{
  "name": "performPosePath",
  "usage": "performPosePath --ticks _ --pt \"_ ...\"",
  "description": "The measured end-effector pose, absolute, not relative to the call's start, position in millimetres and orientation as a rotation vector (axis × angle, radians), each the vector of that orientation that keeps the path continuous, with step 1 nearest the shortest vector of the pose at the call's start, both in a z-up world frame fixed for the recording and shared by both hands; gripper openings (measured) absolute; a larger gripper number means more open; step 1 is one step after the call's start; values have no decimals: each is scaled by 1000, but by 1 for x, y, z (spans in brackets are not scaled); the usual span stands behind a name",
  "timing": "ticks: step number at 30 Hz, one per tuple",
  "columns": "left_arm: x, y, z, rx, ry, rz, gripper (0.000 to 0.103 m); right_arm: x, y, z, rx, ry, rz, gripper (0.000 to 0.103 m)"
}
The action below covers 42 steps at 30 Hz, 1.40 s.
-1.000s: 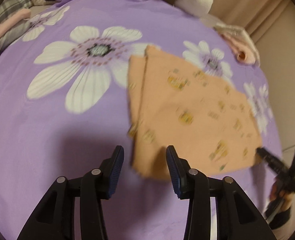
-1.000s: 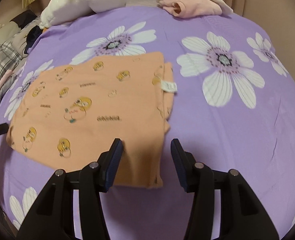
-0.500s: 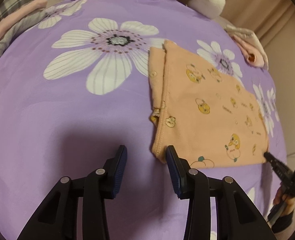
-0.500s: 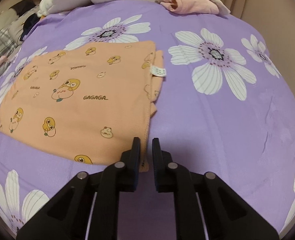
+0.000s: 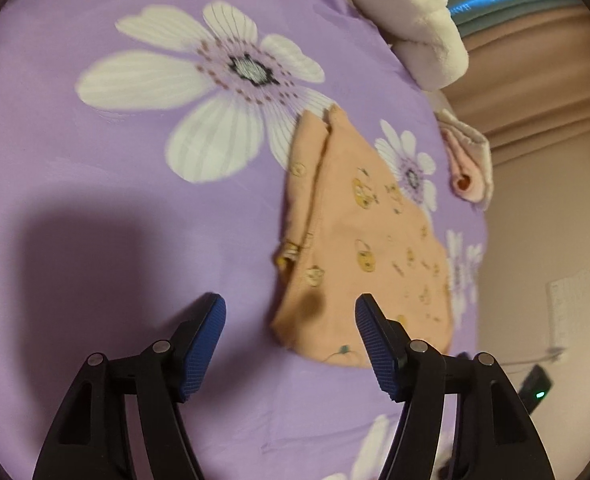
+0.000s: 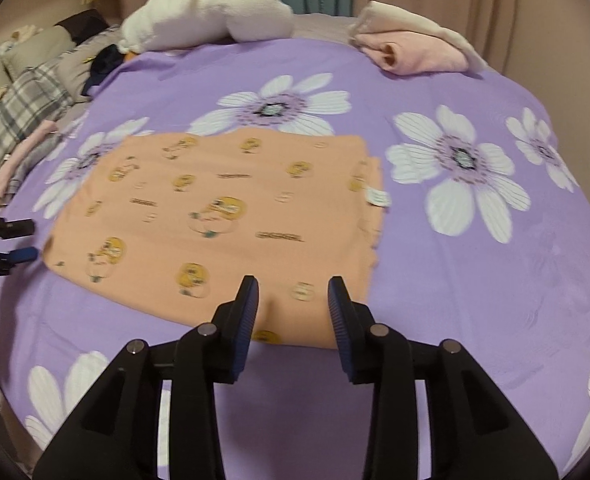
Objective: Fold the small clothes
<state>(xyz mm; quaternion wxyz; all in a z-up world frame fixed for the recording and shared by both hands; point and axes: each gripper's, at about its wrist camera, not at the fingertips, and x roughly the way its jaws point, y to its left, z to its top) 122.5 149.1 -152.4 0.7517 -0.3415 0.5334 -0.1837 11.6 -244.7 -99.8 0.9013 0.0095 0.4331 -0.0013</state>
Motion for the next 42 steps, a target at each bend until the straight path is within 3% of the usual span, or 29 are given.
performPosePath --ticks 12,29,40,42 --pt "158 148 -171 -1006 1159 -506 66 21 -221 -107 27 912 65 36" --pt "190 75 -153 -694 1210 -543 66 56 -187 -112 -4 924 132 36" --pt "186 72 -142 -521 1218 -436 19 81 -164 -113 -23 919 184 35" --pt "185 73 -139 -499 1225 -412 17 85 -163 -114 -14 921 190 35"
